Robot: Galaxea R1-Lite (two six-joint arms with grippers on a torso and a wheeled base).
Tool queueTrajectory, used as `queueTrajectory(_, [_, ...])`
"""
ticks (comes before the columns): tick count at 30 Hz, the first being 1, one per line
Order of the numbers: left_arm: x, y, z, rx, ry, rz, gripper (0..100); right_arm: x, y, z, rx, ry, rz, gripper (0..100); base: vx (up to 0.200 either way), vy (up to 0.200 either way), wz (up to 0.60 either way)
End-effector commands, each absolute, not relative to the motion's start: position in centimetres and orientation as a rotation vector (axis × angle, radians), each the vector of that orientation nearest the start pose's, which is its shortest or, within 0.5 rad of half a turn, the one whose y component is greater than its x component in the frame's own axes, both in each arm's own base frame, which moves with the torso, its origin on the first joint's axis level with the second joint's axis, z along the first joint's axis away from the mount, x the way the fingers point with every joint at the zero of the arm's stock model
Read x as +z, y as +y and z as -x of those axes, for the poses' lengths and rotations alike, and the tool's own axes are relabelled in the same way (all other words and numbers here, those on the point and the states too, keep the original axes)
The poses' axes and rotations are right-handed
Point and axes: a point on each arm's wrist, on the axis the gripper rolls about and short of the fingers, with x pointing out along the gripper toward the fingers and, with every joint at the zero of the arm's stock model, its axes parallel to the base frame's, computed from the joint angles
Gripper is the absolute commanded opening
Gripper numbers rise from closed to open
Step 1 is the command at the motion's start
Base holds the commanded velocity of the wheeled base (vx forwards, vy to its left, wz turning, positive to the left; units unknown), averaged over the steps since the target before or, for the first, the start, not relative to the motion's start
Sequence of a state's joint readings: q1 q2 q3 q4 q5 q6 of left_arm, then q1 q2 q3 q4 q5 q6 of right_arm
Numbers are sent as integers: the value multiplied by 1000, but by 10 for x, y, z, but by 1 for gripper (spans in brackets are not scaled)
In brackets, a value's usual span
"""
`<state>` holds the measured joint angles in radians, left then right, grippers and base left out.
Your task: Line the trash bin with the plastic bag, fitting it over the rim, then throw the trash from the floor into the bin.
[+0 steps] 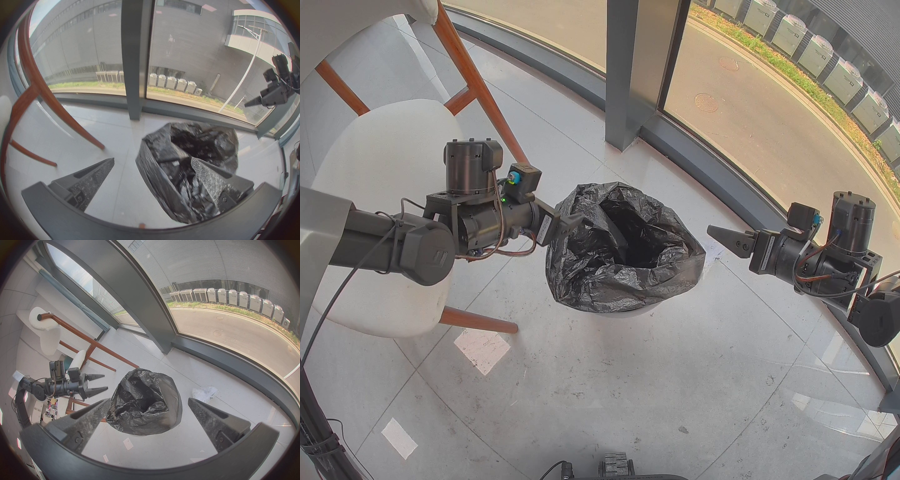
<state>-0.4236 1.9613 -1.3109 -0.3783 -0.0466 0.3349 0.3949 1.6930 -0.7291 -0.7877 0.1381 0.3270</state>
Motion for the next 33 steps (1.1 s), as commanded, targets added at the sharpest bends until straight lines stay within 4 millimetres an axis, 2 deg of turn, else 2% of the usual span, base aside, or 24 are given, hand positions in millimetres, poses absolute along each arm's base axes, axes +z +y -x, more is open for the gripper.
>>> queueTrajectory(1, [199, -175, -324, -583, 275, -342, 100, 173, 123, -270, 511, 288, -290, 100, 0, 0, 0])
queueTrajectory(5, [177, -181, -309, -592, 381, -264, 100, 169, 121, -266, 508, 304, -286, 100, 0, 0, 0])
queueTrajectory(12, [167, -176, -315, -507, 431, -236, 100, 169, 124, -263, 520, 308, -284, 100, 0, 0, 0])
queueTrajectory(18, [149, -170, -319, -405, 489, -229, 100, 167, 124, -263, 518, 314, -283, 100, 0, 0, 0])
queueTrajectory(21, [144, -166, -318, -364, 518, -197, 100, 160, 125, -260, 520, 346, -276, 100, 0, 0, 0])
queueTrajectory(26, [124, -158, -306, -350, 593, -218, 100, 148, 138, -248, 574, 416, -281, 100, 0, 0, 0])
queueTrajectory(29, [121, -157, -303, -349, 605, -222, 100, 146, 144, -246, 582, 447, -300, 100, 0, 0, 0])
queueTrajectory(31, [121, -157, -303, -348, 606, -217, 100, 138, 165, -245, 572, 605, -385, 100, 0, 0, 0])
queueTrajectory(33, [120, -157, -303, -348, 607, -218, 100, 136, 174, -245, 557, 667, -421, 100, 0, 0, 0])
